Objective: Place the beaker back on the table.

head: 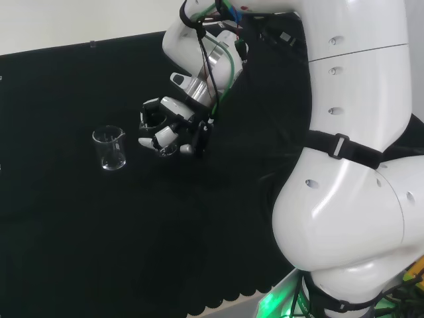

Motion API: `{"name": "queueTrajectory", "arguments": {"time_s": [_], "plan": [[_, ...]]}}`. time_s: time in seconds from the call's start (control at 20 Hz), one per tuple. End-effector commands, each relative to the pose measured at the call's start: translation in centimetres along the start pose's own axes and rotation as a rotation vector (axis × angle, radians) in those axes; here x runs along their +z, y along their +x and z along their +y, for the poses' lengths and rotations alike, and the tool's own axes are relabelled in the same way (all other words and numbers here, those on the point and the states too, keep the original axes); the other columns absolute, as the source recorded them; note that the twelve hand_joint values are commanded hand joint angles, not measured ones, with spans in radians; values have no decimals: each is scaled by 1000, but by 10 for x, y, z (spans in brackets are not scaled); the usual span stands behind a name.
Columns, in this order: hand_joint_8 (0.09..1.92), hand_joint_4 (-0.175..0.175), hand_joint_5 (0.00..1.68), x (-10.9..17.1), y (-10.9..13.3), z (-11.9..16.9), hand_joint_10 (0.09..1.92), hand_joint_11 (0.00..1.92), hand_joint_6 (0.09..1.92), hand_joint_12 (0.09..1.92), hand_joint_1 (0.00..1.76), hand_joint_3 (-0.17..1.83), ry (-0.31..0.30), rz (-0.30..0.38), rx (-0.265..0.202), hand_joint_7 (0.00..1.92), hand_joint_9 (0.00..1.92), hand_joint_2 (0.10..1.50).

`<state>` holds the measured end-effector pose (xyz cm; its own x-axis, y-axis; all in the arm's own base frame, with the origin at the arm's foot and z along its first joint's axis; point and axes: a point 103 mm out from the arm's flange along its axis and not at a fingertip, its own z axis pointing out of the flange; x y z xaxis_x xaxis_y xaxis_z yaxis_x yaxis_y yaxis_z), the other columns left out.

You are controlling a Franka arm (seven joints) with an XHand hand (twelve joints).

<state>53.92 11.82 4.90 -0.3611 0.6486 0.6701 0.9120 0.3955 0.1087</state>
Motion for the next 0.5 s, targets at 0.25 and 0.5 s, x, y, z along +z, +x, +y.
{"name": "queueTrajectory", "arguments": {"time_s": [0.25, 0.5], "plan": [[905, -95, 722, 0, -1, -2, 563, 487, 1232, 1280, 1023, 1003, 12, 2, -5, 950, 916, 341], [885, -101, 612, -10, 1, -12, 565, 456, 1188, 1283, 1004, 993, 8, -3, -14, 910, 877, 326]]}}
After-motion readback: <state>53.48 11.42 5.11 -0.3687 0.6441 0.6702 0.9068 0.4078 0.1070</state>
